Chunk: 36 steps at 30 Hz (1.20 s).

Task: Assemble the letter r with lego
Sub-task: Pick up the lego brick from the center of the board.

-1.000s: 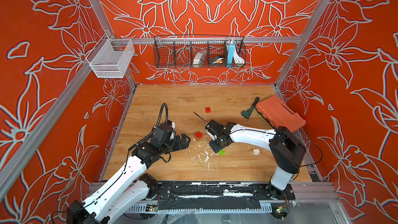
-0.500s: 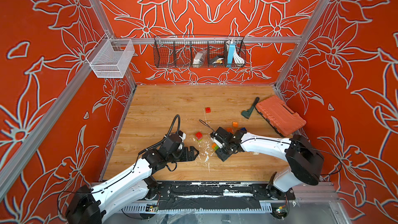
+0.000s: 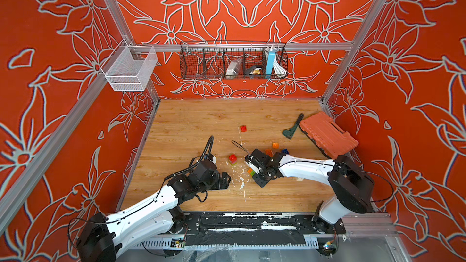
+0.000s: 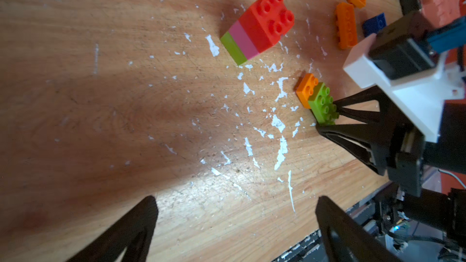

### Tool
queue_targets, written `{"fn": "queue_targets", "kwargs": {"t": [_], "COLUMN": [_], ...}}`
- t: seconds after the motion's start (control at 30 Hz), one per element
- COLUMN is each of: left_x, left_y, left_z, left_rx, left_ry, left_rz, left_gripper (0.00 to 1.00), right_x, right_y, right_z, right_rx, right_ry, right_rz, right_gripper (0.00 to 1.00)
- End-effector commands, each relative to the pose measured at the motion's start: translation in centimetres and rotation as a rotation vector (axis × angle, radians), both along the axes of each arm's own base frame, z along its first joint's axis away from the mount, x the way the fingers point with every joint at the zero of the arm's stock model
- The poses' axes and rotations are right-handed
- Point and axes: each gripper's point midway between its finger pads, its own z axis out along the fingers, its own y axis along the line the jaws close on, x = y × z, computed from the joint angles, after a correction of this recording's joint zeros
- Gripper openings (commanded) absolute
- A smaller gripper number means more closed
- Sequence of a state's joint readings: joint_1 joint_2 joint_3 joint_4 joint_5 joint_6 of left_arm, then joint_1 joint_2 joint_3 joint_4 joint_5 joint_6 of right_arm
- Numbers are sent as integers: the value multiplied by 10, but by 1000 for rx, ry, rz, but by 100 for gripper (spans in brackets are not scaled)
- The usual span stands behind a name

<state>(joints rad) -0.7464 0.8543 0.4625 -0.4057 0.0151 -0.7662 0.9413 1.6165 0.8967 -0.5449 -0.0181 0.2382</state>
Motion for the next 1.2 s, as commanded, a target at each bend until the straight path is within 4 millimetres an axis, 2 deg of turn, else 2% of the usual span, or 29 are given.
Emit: {"fn": "queue_targets", "kwargs": {"t": [0.0, 0.27, 0.43, 0.5, 0.6, 0.63, 0.73, 0.87, 0.93, 1.0, 1.1, 1.17], "left_x": [2, 3, 3, 2, 3, 4, 7, 4, 4, 5, 6, 4], "left_y": [11, 16, 15, 18, 19, 18, 17, -3, -16, -18, -12, -10], "left_z": [3, 0, -1, -2, -4, -3, 5, 18, 24, 22, 25, 27], "left_rx": [61, 118, 124, 133, 139, 137, 132, 48, -31, -78, -59, -23], "left_ry": [12, 52, 76, 95, 103, 99, 99, 117, 77, 47, 20, 37], "left_rz": [50, 66, 80, 112, 124, 127, 142, 67, 17, 24, 25, 3], "left_gripper": [98, 98, 98, 98, 98, 98, 98, 98, 98, 98, 98, 98], "right_x": [1, 2, 1, 0, -3, -2, 2, 6, 16, 25, 25, 28], "right_y": [1, 3, 3, 2, 5, 7, 11, 21, 22, 20, 38, 38], "right_z": [-2, 1, 2, 3, 9, 13, 29, 54, 68, 83, 106, 113], "right_rx": [-10, 4, 7, 12, 50, 76, 134, 262, 313, 336, 420, 433], "right_ry": [-3, -6, -5, -4, 5, 3, -4, 16, -7, -42, -53, -90], "right_rz": [5, 0, -1, -7, -28, -46, -122, -231, -329, -415, -305, -278], "right_gripper": [40, 39, 23, 20, 6, 0, 0, 0, 0, 0, 0, 0]}}
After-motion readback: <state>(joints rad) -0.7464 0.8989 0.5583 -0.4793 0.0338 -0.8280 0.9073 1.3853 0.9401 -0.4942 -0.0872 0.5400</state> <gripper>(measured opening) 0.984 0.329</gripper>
